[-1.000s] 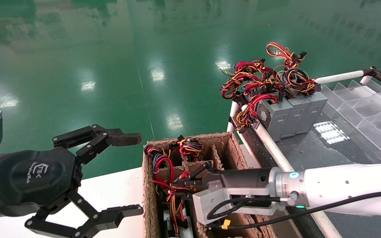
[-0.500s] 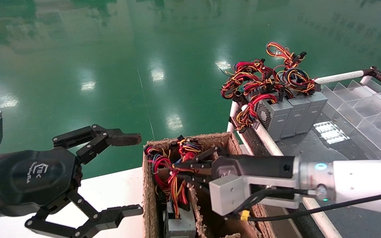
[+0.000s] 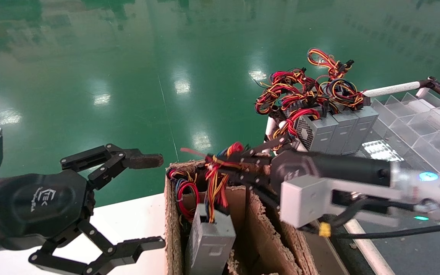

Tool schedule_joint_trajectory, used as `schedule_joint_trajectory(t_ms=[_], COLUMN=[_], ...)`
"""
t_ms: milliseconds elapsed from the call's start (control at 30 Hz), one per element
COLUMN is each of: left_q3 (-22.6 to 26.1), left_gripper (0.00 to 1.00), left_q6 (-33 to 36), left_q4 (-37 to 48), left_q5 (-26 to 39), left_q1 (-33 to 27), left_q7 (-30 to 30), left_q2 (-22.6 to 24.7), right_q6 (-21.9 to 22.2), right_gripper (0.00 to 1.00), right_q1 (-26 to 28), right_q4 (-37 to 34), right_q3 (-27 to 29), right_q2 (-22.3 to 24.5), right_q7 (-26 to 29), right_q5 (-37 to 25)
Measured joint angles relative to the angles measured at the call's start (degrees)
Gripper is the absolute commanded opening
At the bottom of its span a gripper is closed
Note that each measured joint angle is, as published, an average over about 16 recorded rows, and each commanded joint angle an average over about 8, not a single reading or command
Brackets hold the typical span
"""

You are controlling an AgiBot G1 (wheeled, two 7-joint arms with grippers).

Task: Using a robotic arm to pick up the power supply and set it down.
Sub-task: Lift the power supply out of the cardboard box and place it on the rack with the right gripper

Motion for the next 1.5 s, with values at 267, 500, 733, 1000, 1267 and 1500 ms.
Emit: schedule_joint_trajectory(t_ms=[267,500,733,1000,1267,1500], left_q3=[0.01,0.02,0.02,0.03,0.04,0.05], left_gripper=[1.0,1.0,1.0,1.0,1.0,1.0], left_q6=[0.0,-0.01,-0.01,-0.01,-0.02,-0.02], left_q4=[0.0,0.0,0.0,0.0,0.0,0.0], left_q5=[-0.01,-0.01,-0.02,-0.02,-0.03,-0.03], left_q1=[0.0,0.0,-0.01,-0.01,-0.01,-0.01], left_q7=[0.0,0.01,0.01,0.02,0.02,0.02], left_q2=[0.0,-0.01,-0.01,-0.01,-0.02,-0.02], right_q6=[-1.86,-4.18,-6.22,-6.87,-3.37,2.69], right_gripper=[0.0,0.0,0.0,0.0,0.0,0.0], right_q1=[0.17,0.75,1.34,0.96,-2.71,-8.88], right_q4=[0.0,-0.08,-0.2,-0.35,-0.51,-0.8], right_q3=[3.73,6.56,9.29,12.74,17.38,22.05], right_q2=[3.2,5.77,8.67,13.36,19.49,24.09], right_q7=[-1.54,-2.55,-3.21,-3.35,-3.27,-3.69], right_q5=[5.2,9.42,12.97,15.55,15.98,14.73])
